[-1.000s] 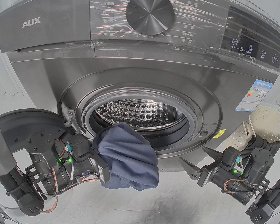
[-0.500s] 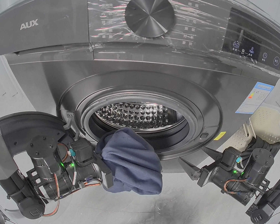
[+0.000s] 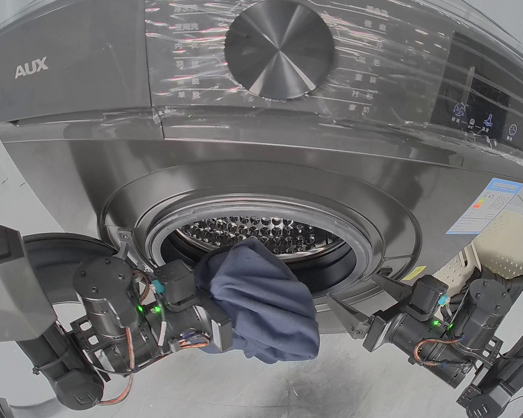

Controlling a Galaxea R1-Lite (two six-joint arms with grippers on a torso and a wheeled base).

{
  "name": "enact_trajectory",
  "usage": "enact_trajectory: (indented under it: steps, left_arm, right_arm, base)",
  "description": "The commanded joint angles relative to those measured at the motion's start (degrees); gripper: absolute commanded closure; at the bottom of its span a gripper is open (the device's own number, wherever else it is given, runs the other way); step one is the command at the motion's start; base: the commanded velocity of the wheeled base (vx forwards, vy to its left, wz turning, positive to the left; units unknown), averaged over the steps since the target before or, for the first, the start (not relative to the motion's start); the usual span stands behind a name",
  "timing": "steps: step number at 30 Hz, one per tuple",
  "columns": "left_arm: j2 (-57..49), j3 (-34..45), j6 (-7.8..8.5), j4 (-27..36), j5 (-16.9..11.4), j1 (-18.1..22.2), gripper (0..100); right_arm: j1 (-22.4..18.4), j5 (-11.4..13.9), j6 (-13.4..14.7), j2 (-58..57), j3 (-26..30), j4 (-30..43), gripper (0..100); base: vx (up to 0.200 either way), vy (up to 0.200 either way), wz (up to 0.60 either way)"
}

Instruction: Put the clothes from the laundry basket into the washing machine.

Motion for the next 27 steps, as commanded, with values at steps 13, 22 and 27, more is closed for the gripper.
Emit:
enact_trajectory:
  steps: [13,22,27]
  left_arm:
    - [20.3,-26.2,-0.28,0.8,7.7,3.1,100]
    - [27.6,-38.2,-1.16,2.8,8.9,3.6,100]
    - [28.3,-51.7,-1.33,14.8,11.1,6.1,100]
  right_arm:
    - [4.6,-0.1,0.2,-1.0,2.2,0.5,0]
    - [6.6,-0.2,0.3,-1.1,2.4,0.5,0]
    - [6.7,-0.2,0.3,-0.9,2.5,0.6,0]
  base:
    - [0.000,0.000,0.00]
    - [0.000,0.000,0.00]
    - [0.000,0.000,0.00]
